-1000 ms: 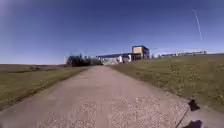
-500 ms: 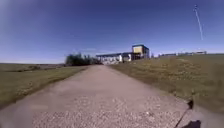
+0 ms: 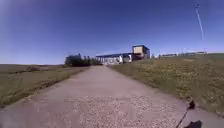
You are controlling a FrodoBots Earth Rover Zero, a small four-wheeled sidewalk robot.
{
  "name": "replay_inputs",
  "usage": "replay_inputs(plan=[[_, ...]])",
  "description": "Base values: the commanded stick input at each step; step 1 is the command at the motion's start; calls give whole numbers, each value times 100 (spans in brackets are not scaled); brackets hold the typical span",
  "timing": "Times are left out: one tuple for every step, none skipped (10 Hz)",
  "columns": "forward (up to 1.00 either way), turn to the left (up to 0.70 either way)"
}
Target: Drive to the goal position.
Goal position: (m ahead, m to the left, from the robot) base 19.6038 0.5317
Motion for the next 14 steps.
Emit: replay_inputs(plan=[[100, 0], [100, 0], [100, 0], [100, 0], [100, 0], [100, 0], [100, 11], [100, 23], [100, 40], [100, 40], [100, 40], [100, 40], [100, 0], [100, 0]])
